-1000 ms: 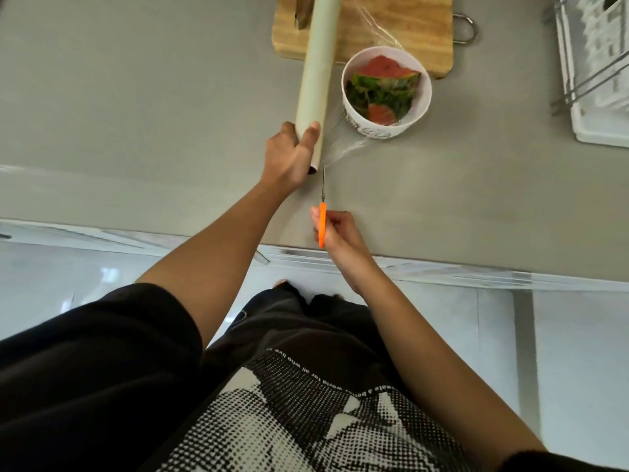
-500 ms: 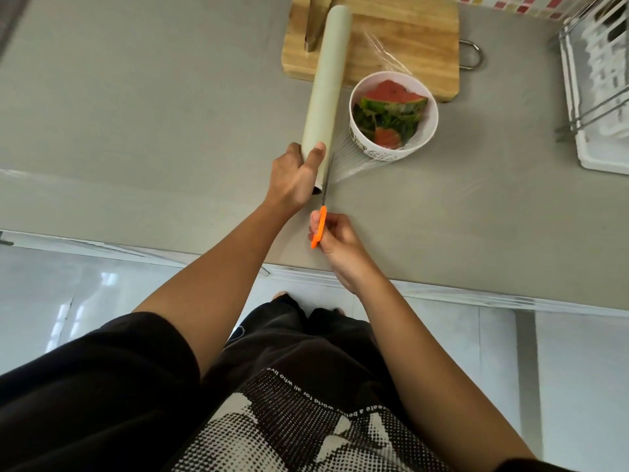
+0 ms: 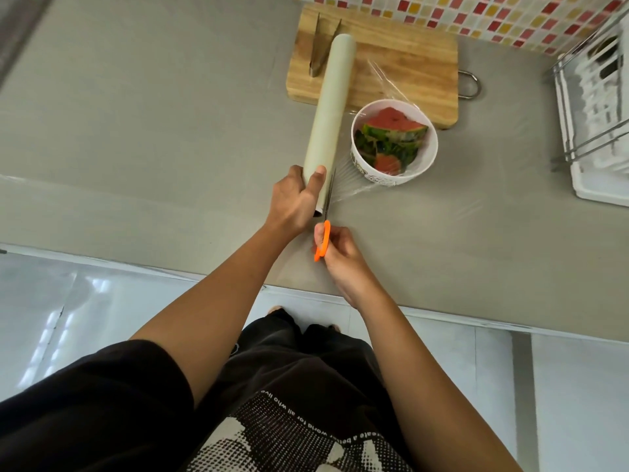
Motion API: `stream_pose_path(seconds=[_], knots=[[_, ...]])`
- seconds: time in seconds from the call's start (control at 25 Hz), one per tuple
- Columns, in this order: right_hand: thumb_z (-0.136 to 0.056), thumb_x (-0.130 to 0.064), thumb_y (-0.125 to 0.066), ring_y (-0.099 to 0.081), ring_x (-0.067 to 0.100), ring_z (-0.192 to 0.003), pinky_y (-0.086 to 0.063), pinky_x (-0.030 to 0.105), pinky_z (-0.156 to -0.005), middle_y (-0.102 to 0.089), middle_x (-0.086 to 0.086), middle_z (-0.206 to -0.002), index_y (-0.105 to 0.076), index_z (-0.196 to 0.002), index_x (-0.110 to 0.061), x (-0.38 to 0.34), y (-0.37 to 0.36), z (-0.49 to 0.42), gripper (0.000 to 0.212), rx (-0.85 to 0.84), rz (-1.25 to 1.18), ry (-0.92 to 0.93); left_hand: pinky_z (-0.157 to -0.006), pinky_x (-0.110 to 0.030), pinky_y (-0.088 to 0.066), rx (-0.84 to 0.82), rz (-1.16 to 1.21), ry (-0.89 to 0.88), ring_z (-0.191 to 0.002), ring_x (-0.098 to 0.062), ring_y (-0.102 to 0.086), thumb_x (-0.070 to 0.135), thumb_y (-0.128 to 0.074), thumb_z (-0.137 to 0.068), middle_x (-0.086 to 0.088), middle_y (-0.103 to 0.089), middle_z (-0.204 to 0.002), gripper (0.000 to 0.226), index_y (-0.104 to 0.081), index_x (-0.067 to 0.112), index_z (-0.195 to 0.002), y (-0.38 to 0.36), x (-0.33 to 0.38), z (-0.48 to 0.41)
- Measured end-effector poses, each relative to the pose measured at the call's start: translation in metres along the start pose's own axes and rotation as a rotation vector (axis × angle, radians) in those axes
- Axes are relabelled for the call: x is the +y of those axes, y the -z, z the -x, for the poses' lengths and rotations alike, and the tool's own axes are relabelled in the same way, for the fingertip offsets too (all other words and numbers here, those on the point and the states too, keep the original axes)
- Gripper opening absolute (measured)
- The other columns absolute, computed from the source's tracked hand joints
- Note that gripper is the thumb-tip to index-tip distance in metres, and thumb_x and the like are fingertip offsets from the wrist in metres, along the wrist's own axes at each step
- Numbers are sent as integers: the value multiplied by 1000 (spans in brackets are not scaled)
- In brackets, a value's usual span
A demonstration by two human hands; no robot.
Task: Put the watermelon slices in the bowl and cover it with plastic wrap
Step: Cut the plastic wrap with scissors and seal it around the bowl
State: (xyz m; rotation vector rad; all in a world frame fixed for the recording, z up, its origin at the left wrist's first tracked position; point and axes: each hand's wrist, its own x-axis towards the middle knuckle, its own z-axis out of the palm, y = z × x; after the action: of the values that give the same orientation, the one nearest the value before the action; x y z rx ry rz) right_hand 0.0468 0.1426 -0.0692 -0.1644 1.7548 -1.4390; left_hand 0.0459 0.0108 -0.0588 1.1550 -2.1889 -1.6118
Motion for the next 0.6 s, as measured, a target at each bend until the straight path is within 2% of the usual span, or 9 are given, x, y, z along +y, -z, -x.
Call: stream_pose_path(seconds=[0.04,0.16,0.28,0.44,0.6], knots=[[-88,-46,-54,-53,-9,-61,-43,21,-75,-54,-13,-74,-47,-95,-19,-2,2,-3,28,8,14,8,-52,-19,-46,12,-10,-1,-64,-13,-55,46,-37,-97,1,-53,-77,40,-49,8,-92,0,0,0],[-90,-45,-51,-51,-4,-64,-42,19,-74,-52,-11,-74,-47,-91,-21,-4,6,-9,25,11,56,22,-65,-31,-35,32,13,14,-73,-21,-47,39,-29,-102,-2,-53,-77,40,-47,8,-86,0,0,0],[-92,-42,-50,-50,0,-68,-42,21,-75,-51,-10,-74,-46,-89,-22,-5,8,-13,21,27,81,25,-68,-32,-34,36,13,-4,-75,-23,-45,35,-29,-103,-13,-53,-77,38,-43,8,-80,-1,-2,1],[-90,-48,-50,-52,-6,-74,-42,16,-75,-55,-14,-80,-47,-92,-23,-15,11,-24,25,12,72,14,-67,-32,-35,29,27,-5,-75,-24,-47,35,-28,-103,-8,-54,-80,39,-47,7,-84,-2,-3,2],[-92,-40,-50,-52,-13,-65,-40,16,-73,-53,-14,-79,-46,-91,-24,-20,17,-38,17,8,49,46,-69,-34,-39,26,45,-12,-76,-25,-48,34,-27,-103,-9,-55,-82,40,-49,4,-87,-1,-4,2]])
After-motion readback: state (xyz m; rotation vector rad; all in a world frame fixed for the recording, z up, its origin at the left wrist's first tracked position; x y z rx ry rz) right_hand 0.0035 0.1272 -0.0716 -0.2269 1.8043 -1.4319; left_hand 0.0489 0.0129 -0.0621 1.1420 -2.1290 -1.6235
